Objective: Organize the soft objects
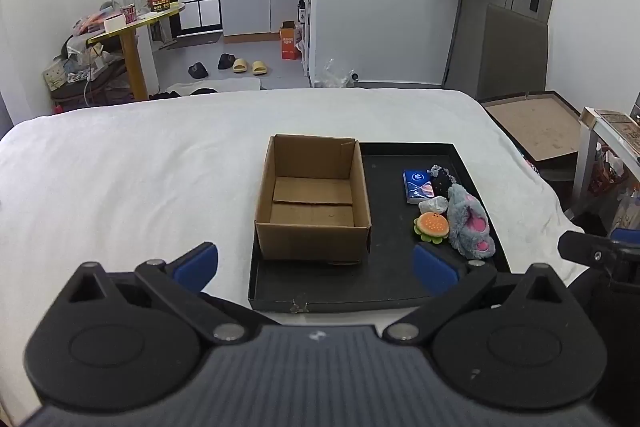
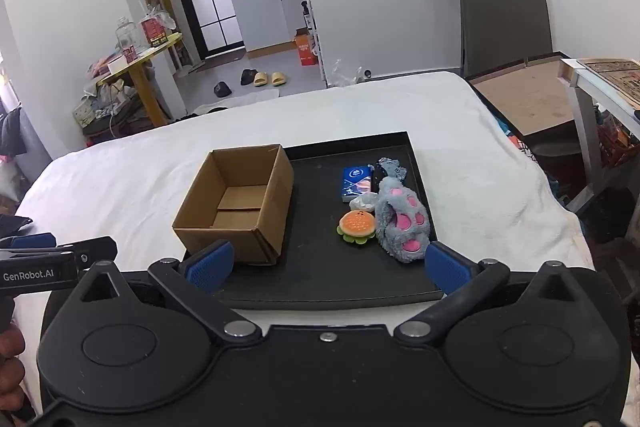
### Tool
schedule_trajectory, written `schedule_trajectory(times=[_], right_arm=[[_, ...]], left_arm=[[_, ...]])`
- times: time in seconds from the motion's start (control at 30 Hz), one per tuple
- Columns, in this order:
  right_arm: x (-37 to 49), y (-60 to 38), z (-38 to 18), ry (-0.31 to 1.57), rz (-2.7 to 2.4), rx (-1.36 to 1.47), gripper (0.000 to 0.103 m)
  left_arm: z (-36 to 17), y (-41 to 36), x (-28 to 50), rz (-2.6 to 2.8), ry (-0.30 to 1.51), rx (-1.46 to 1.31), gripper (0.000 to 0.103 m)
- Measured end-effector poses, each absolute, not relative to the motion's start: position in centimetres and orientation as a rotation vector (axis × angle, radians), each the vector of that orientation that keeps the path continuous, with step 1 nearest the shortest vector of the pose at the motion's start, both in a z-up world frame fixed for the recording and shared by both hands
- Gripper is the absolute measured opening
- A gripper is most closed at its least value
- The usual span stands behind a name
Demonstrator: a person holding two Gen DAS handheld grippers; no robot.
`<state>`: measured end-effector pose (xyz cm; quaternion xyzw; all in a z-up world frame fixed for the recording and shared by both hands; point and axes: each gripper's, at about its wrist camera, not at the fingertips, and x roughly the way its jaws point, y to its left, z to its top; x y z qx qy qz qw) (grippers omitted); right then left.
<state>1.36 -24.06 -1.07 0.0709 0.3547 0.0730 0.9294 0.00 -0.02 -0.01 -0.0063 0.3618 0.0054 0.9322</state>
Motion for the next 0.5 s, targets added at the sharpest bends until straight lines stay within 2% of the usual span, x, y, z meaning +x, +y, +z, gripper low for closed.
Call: schedule_trajectory(times=[0.5], right_arm=[[1.3, -23.5, -0.9, 0.735, 0.143, 0.112, 0.103]], left_arm=[[0.4, -0.5, -0.4, -0.039, 0.745, 0.009, 0.103]])
